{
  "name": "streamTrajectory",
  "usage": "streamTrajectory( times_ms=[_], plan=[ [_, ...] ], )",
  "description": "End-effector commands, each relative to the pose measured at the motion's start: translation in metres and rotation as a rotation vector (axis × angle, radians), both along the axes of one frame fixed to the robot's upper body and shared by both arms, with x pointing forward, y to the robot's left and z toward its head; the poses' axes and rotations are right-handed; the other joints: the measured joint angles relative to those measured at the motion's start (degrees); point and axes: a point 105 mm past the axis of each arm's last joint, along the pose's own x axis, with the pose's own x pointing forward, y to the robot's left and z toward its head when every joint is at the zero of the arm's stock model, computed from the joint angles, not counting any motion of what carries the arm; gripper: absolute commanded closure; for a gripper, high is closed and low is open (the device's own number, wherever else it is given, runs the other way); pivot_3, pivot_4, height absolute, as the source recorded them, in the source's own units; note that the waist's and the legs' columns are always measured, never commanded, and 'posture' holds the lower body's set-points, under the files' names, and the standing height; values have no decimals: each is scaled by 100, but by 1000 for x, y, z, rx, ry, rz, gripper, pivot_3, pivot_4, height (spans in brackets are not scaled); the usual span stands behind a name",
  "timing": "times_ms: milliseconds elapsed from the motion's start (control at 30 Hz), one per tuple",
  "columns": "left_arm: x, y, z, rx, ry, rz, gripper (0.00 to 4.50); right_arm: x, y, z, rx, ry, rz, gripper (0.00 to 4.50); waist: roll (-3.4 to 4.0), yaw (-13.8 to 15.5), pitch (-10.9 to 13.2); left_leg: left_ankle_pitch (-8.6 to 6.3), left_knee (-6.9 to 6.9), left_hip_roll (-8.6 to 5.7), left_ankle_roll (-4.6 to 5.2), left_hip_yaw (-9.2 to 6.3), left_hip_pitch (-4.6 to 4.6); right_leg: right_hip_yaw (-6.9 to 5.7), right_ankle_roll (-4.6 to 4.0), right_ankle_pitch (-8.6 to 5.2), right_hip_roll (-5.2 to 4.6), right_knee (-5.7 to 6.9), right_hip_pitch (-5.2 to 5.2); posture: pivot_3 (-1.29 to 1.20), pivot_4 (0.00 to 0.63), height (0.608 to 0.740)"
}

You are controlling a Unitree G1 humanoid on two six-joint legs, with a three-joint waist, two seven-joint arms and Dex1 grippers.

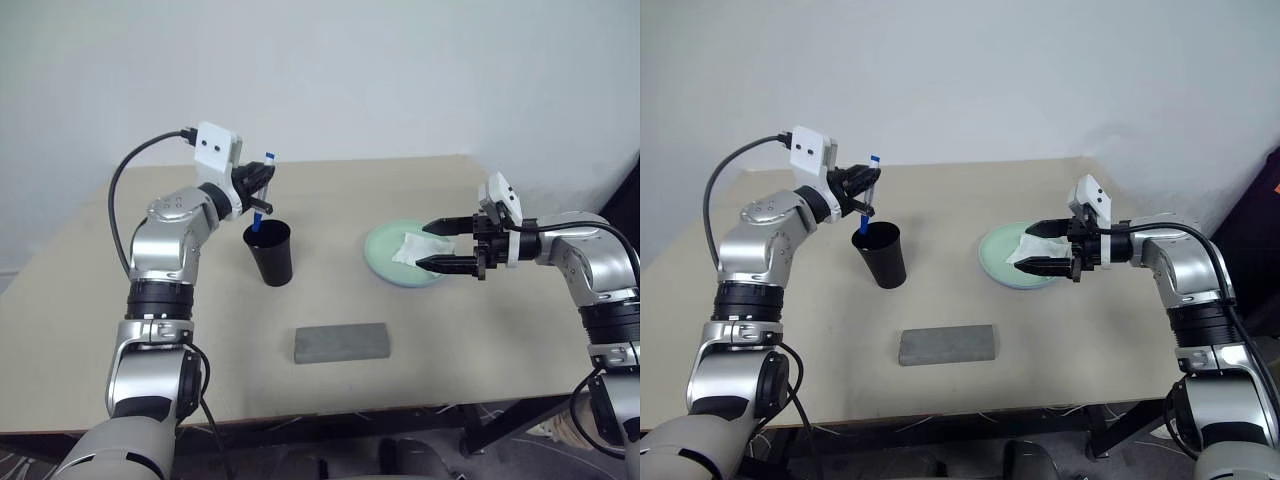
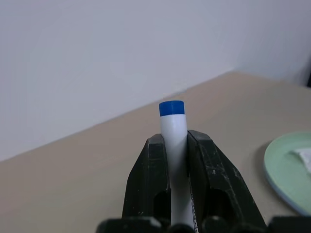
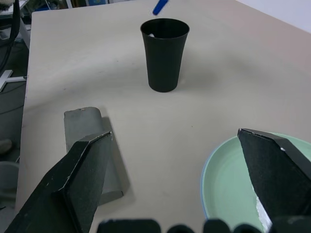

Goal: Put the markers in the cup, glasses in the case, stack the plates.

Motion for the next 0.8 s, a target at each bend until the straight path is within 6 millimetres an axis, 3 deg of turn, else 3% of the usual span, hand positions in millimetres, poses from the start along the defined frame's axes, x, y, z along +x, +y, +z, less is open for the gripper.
streamTrajectory(
  times_ms=[33,200,233,300,567,700,800],
  plan=[
    [0,-3,7,12,-60,-24,4365,-1,1,16,17,-59,9,0,0,1,0,0,0,0,0,-1,0,-1,0,0,0,0,0,0,0,726],
    [-1,-6,-4,21,-52,-41,4365,-1,2,17,20,-60,10,0,0,2,0,-1,0,0,1,-3,-3,-1,0,0,0,0,0,0,0,726],
    [-2,-7,-6,19,-51,-45,3628,-1,2,17,20,-60,10,0,0,2,0,-1,0,0,1,-3,-3,-1,0,0,0,0,0,0,0,726],
    [-4,-9,-9,8,-43,-59,3084,-1,2,17,21,-60,10,0,0,2,0,-1,0,-1,1,-2,-3,0,0,0,0,1,0,0,0,726],
    [-9,-11,-11,-4,-39,-90,210,0,2,17,24,-59,7,0,0,2,0,0,0,0,1,-3,-2,-2,0,0,0,0,0,0,0,726],
    [-12,-11,-9,4,-42,-101,65,-1,2,17,24,-59,6,0,0,2,0,0,1,0,1,-3,-2,-1,0,0,0,0,1,0,0,726],
    [-38,-2,-1,51,-25,-219,65,-1,1,16,28,-59,-3,0,0,-40,0,0,0,1,1,-2,-2,-1,0,0,0,2,-2,0,0,726]
  ],
)
